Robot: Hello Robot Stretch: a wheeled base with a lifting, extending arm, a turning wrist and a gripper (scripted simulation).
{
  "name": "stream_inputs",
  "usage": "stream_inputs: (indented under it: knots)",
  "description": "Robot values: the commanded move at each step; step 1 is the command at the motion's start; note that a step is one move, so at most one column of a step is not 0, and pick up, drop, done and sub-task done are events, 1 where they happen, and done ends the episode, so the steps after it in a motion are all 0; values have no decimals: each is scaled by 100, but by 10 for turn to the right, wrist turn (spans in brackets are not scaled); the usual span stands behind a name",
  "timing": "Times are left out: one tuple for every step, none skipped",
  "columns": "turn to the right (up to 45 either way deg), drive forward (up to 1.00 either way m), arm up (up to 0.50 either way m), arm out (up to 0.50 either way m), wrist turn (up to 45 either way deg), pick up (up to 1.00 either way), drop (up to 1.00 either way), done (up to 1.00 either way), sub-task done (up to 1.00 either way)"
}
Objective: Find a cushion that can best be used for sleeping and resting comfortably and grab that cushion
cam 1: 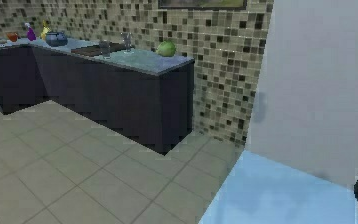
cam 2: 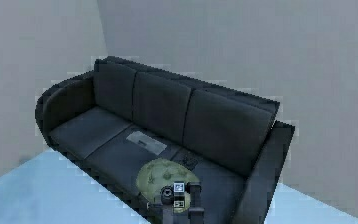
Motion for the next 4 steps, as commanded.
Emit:
stream_inputs:
  knots:
    - [0, 0, 0, 0, 450, 0, 0, 0, 0]
    - [0, 0, 0, 0, 450, 0, 0, 0, 0]
    - [0, 0, 0, 0, 450, 0, 0, 0, 0]
    - [0, 0, 0, 0, 450, 0, 0, 0, 0]
